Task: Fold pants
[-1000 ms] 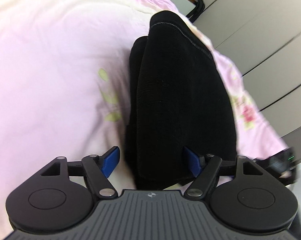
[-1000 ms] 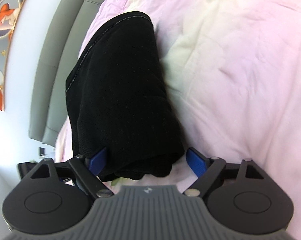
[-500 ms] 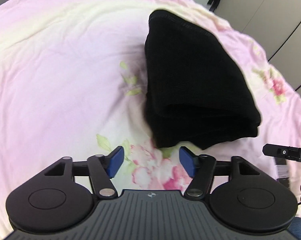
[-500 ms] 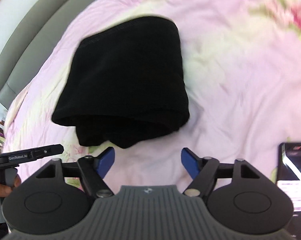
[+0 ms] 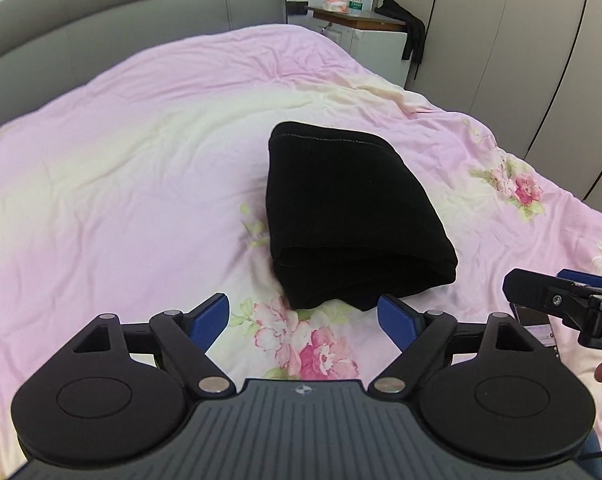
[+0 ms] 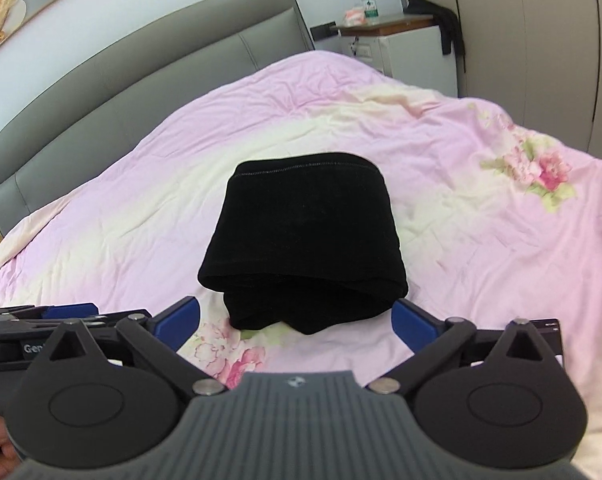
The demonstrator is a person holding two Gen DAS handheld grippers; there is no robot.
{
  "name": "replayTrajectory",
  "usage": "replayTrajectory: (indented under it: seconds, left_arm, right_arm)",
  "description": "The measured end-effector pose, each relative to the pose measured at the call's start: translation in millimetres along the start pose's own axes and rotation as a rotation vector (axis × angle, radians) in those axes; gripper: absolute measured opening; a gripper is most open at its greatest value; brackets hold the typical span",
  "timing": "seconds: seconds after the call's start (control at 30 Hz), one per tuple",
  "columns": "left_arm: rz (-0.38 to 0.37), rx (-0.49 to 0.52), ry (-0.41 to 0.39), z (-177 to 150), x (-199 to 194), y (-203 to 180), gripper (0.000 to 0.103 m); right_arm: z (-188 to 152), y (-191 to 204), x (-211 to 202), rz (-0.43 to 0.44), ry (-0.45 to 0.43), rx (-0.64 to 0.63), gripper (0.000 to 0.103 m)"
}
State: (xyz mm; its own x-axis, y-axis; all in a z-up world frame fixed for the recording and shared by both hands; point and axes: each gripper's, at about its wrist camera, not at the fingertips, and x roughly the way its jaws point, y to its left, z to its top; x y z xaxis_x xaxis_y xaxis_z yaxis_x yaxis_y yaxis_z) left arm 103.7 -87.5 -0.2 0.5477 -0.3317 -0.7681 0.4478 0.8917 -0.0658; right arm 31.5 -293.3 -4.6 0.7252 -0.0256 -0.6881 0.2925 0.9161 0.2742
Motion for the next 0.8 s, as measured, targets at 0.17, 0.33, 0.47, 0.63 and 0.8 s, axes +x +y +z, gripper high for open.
replayTrajectory:
  seconds: [0.17, 0.33, 0.47, 0.63, 0.8]
  left_arm:
    - [0.042, 0.005, -0.003, -5.5, -10.9, -5.7, 0.101]
    - [0.047, -0.009, 0.001, -12.5, -20.7, -7.0, 0.101]
    - [0.023, -0.012, -0.009, -16.5, -29.1, -11.4, 0.101]
    - [0.029, 0.003, -0.022, -19.4, -34.9, -19.3, 0.101]
    - [0.028, 0.009, -0.026, -20.8, -37.2, -24.8, 0.101]
  right_arm:
    - [-9.0, 21.0, -32.9, -0.079, -0.03, -0.027, 0.098]
    - [-21.0, 34.5, -55.5, -0.139, -0.042, -0.041, 0.098]
    - [-30.5, 40.8, -63.2, -0.169, -0.048, -0.053, 0.098]
    - [-38.9, 42.6, -70.3, -0.19, -0.048, -0.054, 0.098]
    - [-42.4, 43.0, -76.8, -0.193, -0.055, -0.055, 0.098]
